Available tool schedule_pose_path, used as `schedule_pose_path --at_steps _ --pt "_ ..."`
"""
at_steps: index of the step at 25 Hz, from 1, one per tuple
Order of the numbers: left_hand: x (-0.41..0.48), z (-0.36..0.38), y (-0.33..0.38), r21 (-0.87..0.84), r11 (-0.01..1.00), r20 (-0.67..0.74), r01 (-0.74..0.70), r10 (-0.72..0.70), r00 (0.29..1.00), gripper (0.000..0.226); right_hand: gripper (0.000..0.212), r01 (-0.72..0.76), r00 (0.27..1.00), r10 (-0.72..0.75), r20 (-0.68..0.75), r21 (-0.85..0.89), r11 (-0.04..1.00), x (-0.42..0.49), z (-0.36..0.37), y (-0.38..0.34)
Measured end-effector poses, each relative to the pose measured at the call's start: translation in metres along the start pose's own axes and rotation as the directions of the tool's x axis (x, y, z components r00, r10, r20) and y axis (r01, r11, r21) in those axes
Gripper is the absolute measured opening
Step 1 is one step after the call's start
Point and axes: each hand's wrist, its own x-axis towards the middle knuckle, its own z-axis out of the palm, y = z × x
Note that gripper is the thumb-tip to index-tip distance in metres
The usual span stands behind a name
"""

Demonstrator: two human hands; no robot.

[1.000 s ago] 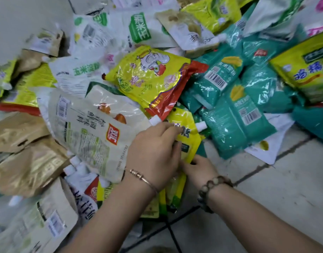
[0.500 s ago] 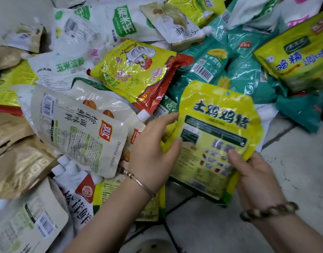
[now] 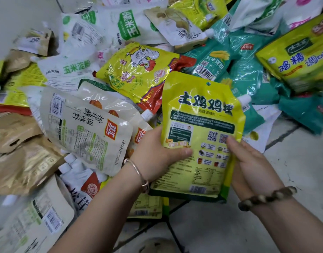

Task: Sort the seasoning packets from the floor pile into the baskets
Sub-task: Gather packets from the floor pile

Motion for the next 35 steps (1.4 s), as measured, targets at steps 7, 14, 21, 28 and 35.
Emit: schedule_pose_path --at_steps 7,14,21,28,35 --pt "-0.015 -0.047 0.018 0.386 0.92 -0.26 -0.069 0.181 0.949 0.032 0.016 -0.357 0.909 0.289 -0.3 -0.203 0.912 0.044 0.01 0.043" --pt "-0.027 -0.07 -0.001 0.356 0.934 -0.328 -0.002 0.127 0.936 0.034 0.054 -0.358 0.916 0.229 -0.329 -0.413 0.838 0.064 0.046 0.064" --pt "-0.022 -0.075 -0.007 0.312 0.95 -0.38 0.002 0.123 0.917 0.032 0.008 -0.082 0.966 -0.04 -0.257 -0.448 0.89 0.06 0.032 0.065" --pt "-0.013 -0.063 -0.005 0.347 0.937 -0.34 -0.028 0.154 0.928 0.031 0.021 -0.129 0.911 0.103 -0.401 -0.04 0.991 0.045 -0.038 0.055" --pt "-0.005 -0.043 -0.003 0.293 0.953 -0.27 -0.081 0.163 0.949 0.032 0.032 -0.08 0.871 -0.037 -0.489 -0.216 0.973 0.048 -0.033 0.04"
